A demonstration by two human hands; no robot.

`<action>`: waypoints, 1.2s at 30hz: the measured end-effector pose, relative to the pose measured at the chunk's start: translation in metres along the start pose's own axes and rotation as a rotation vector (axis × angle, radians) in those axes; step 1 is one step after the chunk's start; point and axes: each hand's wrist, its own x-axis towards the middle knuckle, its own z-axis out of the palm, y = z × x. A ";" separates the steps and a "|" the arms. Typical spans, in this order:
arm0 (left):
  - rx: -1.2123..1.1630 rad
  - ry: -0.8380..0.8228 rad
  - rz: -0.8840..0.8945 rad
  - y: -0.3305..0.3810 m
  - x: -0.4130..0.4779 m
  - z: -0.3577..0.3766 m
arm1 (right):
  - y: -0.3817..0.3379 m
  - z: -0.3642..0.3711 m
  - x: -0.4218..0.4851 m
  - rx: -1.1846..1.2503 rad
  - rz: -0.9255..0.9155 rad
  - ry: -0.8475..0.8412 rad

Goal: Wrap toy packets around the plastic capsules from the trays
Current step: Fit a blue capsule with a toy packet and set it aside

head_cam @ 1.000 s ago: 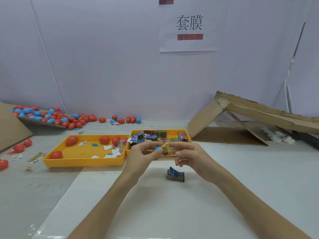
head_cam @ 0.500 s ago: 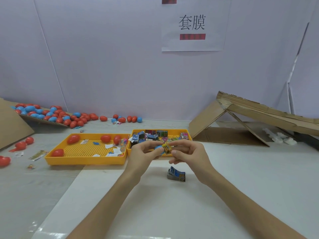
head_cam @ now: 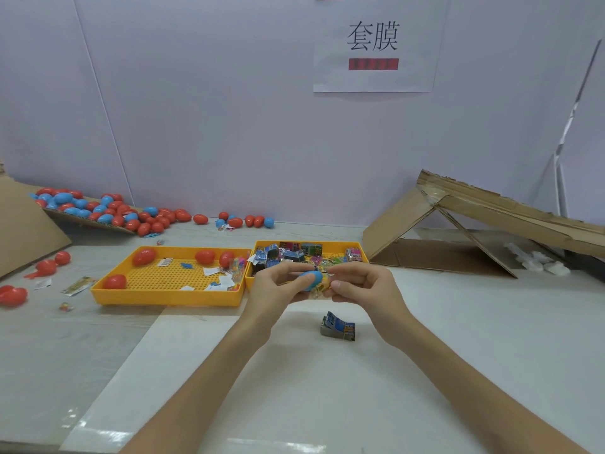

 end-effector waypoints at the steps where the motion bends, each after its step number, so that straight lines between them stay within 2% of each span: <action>1: 0.003 0.003 0.000 0.000 0.000 0.000 | 0.000 0.000 0.000 0.024 0.002 0.014; 4: -0.001 0.020 -0.002 0.001 0.000 -0.001 | -0.002 -0.005 0.003 0.125 0.022 0.092; 11: -0.001 -0.002 -0.012 0.000 0.001 -0.001 | -0.002 -0.010 0.006 0.187 0.040 0.180; 22: 0.041 -0.091 0.008 0.002 -0.002 0.002 | -0.002 -0.005 0.003 0.091 0.048 0.097; 36: 0.118 -0.056 0.059 0.003 -0.004 0.003 | -0.007 0.001 -0.001 -0.108 -0.047 0.064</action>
